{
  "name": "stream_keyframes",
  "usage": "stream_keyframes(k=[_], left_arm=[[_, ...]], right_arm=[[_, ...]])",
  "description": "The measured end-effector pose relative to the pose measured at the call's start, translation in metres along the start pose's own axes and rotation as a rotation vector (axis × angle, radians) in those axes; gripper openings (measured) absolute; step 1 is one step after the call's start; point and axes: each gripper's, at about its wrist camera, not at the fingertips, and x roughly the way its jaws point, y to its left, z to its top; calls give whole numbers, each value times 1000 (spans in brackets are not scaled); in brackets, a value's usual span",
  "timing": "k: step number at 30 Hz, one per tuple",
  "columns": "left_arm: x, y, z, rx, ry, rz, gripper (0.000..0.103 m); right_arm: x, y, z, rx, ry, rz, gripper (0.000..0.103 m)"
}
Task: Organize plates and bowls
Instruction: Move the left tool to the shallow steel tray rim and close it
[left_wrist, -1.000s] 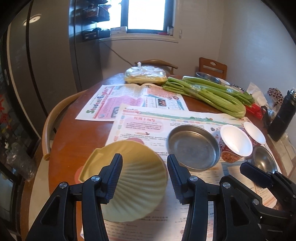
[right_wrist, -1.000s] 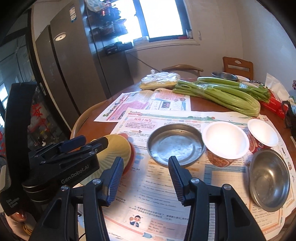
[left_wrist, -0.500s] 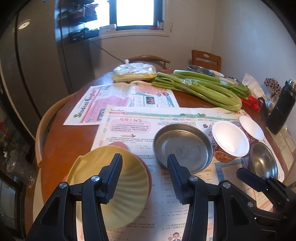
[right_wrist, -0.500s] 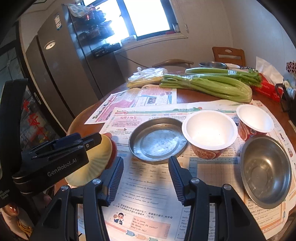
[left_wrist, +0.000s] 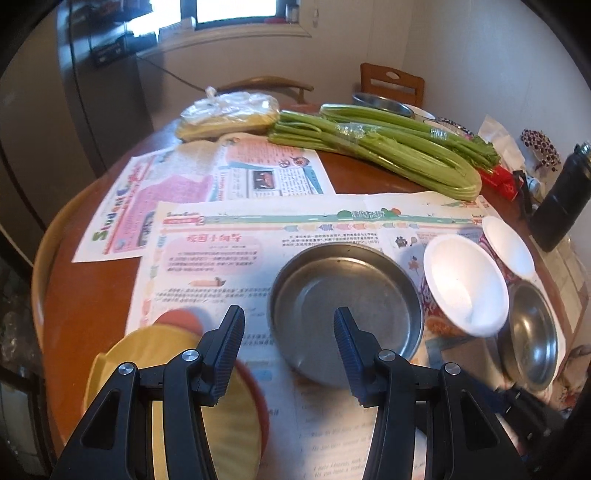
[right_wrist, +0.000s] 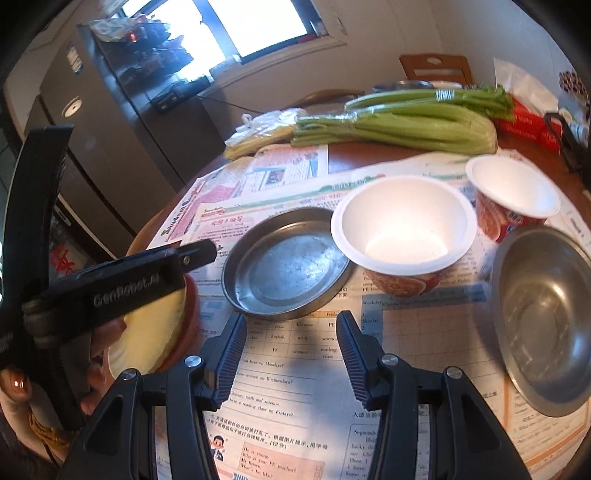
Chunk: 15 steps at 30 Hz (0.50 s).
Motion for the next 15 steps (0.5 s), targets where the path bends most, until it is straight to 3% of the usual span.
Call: stream_keyframes(k=[10,15], left_arm=[[39,1,27,-5,53,23,52],[55,-1,28,-5,78,46,52]], right_arm=[[30,-10,10,130,62,51,50],[41,-15,13,159,82,28,50]])
